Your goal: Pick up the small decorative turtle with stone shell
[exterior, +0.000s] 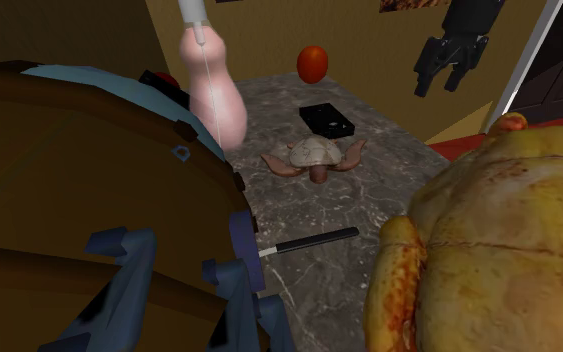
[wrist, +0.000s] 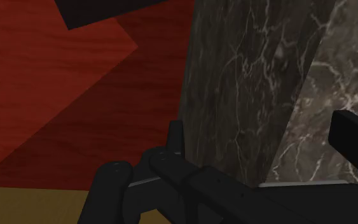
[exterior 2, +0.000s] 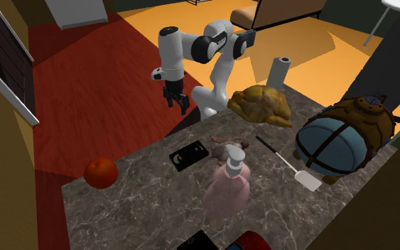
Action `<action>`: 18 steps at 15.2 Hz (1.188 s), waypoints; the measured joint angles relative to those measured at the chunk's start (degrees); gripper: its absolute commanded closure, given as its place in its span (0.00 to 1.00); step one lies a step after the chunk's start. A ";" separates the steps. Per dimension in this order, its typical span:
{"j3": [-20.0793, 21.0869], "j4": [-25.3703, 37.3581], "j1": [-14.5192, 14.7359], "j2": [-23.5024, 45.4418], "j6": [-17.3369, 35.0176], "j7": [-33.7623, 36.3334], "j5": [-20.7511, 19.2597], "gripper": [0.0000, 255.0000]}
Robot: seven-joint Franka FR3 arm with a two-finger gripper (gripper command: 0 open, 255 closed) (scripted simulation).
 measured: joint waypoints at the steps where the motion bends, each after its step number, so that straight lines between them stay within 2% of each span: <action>1: 0.00 0.00 0.00 0.00 0.00 0.00 0.00 0.00; 5: 4.23 0.29 0.46 0.12 -0.61 5.75 2.60 0.00; 11: 13.01 1.59 1.36 0.57 -1.82 17.81 8.18 0.00; 18: 23.08 8.19 1.23 6.34 -2.36 31.91 13.51 0.00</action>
